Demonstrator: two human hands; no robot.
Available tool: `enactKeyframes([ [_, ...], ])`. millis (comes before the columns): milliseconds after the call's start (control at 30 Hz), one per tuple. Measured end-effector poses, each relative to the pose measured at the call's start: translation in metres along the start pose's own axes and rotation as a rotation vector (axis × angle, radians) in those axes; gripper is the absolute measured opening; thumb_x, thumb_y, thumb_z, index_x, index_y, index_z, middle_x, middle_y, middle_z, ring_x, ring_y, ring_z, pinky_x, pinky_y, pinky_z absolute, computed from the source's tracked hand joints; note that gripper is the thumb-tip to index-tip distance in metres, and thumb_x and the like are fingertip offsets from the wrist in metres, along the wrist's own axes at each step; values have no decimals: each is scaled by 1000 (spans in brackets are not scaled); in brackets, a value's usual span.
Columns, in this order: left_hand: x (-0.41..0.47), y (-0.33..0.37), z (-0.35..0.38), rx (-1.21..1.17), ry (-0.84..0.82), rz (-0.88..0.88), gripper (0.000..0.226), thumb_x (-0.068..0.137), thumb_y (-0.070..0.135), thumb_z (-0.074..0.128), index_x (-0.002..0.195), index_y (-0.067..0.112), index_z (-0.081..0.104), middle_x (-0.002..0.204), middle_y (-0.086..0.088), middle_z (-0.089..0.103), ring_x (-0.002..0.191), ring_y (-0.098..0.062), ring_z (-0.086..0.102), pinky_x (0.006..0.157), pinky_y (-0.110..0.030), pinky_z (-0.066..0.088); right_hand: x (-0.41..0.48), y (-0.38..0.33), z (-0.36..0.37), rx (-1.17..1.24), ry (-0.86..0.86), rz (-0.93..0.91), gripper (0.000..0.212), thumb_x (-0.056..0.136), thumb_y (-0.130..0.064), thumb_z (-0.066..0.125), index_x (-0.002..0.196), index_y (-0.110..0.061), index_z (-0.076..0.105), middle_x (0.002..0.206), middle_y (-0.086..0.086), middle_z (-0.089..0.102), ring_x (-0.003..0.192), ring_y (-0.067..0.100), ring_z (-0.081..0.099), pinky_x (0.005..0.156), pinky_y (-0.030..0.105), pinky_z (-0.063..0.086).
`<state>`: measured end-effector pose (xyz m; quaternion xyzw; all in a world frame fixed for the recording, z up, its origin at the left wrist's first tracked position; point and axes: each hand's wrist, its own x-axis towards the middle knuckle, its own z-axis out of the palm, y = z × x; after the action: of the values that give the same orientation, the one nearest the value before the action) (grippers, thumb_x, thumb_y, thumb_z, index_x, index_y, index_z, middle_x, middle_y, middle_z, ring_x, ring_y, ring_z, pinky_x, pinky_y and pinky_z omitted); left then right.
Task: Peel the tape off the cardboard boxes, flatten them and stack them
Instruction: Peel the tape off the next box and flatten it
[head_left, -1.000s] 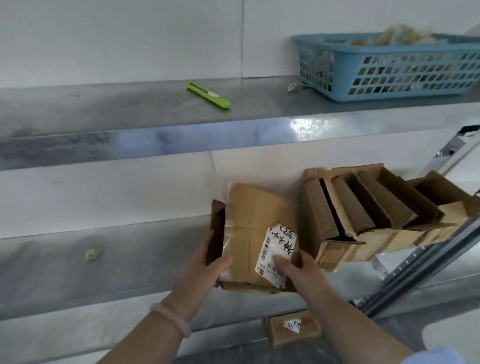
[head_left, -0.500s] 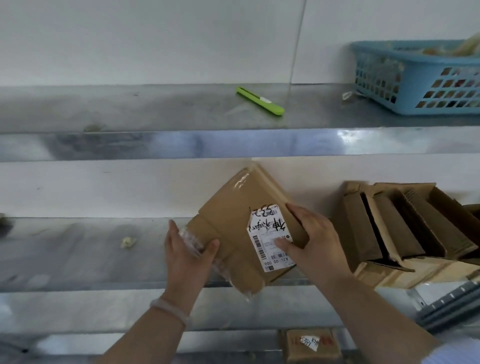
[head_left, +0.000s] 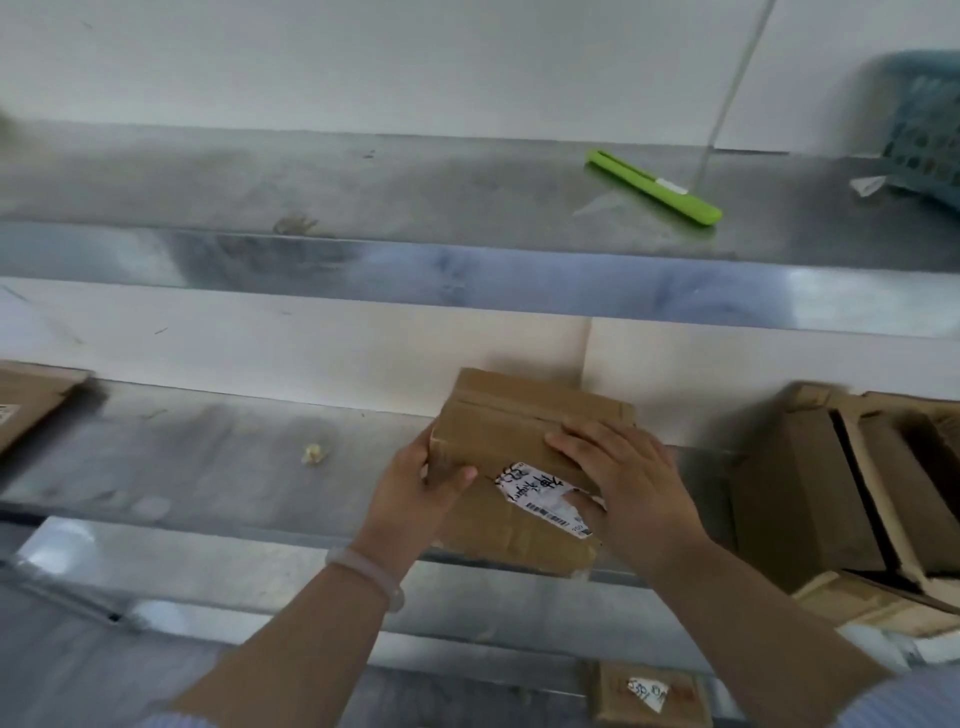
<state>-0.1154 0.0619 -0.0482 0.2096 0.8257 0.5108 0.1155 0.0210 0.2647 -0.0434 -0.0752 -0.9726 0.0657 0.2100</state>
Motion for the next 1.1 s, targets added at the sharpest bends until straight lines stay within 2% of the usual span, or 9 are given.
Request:
enactKeyframes([
  [100,1,-9,-6,55,-7,-12,28,88,11,66,110,27,59,74,40,61,76,23,55,62,-1,41,10,-4,5,-14,-32,-5,68,70,-34,80,131,-36,51,145,-4,50,129,24,50,108,47,38],
  [233,10,-15,-14,158,-67,-19,29,90,24,64,118,31,63,94,24,63,86,10,58,71,-7,41,25,-2,10,-30,-78,19,66,66,-30,83,125,-34,53,143,-4,52,131,23,50,107,44,37],
  [333,16,-22,-13,208,-75,-30,22,91,24,60,109,32,69,89,19,67,85,0,64,74,-15,48,27,9,16,-31,-104,45,72,68,-28,82,133,-32,51,145,-5,50,131,23,49,107,42,36],
  [400,15,-26,-11,238,-22,-2,26,90,12,57,105,29,72,88,18,67,76,1,61,67,-8,48,24,13,20,-39,-107,28,74,69,-29,81,136,-32,49,145,-4,50,131,23,50,105,43,39],
  [467,13,-28,-12,263,58,-21,36,90,1,52,110,24,71,99,14,63,81,0,56,66,1,39,22,13,24,-43,-100,28,74,71,-31,80,137,-34,47,146,-6,49,131,22,49,105,43,39],
  [700,16,-31,-25,-44,185,-211,24,87,11,66,104,27,70,90,13,70,79,1,62,63,1,42,17,13,29,-16,-72,42,72,73,-31,80,137,-34,48,146,-5,49,133,23,48,108,43,35],
  [800,15,-29,-23,-167,208,-272,24,83,14,71,103,28,71,87,13,73,83,-3,66,70,-9,49,16,14,27,-7,-64,38,72,73,-30,80,137,-35,48,146,-6,48,134,22,47,108,43,34],
  [933,12,-31,-19,-322,217,-344,25,80,12,75,98,28,71,86,10,75,88,-12,70,86,-32,56,17,14,27,-6,-52,32,73,72,-29,81,137,-35,48,145,-5,50,133,22,47,107,45,36],
  [1100,2,-32,-20,-452,324,-364,22,78,6,76,92,22,72,84,4,74,89,-16,70,88,-32,55,12,14,29,-7,-32,12,74,72,-29,81,138,-34,47,145,-4,50,133,24,48,108,46,36],
])
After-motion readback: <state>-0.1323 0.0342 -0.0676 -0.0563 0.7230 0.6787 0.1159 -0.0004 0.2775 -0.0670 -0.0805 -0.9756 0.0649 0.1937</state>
